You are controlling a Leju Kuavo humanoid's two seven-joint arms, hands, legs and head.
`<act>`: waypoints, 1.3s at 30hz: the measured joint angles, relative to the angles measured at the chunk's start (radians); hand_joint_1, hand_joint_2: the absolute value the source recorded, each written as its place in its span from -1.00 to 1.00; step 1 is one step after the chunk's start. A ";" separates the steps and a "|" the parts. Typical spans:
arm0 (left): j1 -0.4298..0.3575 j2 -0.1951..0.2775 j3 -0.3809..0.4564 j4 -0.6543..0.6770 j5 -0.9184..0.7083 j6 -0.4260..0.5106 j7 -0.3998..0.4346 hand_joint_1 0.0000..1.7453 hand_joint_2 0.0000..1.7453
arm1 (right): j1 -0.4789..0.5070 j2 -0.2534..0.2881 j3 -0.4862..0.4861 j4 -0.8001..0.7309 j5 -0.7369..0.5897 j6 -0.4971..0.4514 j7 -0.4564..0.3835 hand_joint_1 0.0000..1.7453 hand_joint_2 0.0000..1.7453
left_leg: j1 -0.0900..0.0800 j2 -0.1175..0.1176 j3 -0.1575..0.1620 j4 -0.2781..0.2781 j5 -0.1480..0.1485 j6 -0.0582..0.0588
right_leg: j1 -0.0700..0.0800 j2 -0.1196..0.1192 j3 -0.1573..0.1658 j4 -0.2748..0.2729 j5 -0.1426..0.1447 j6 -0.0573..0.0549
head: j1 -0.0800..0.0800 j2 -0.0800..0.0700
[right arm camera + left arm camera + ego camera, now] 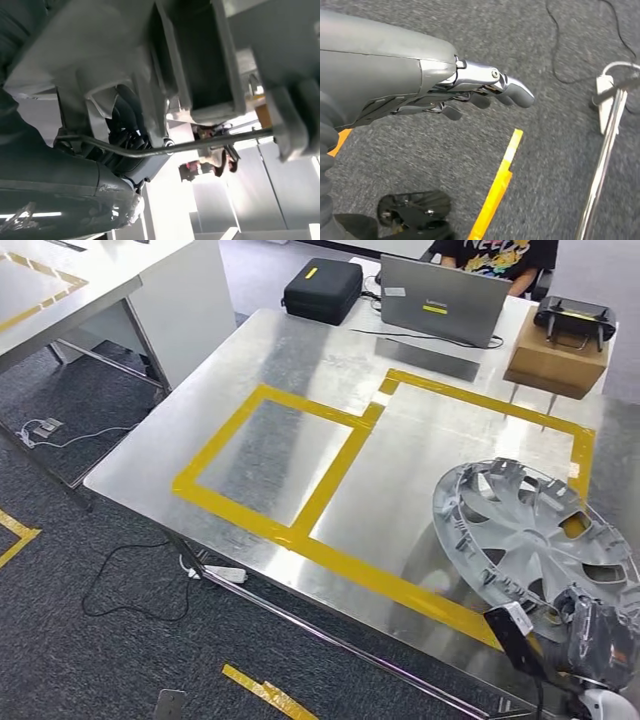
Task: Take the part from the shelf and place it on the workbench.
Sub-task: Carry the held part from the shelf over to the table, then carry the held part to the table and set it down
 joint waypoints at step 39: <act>-0.009 0.010 0.000 0.000 -0.006 -0.006 0.009 -1.00 1.00 | -0.121 -0.124 0.009 0.206 -0.046 0.037 0.017 1.00 1.00 | -0.005 -0.014 0.078 -0.195 0.125 0.025 | 0.003 0.029 -0.015 0.006 0.014 0.029 | 0.000 0.000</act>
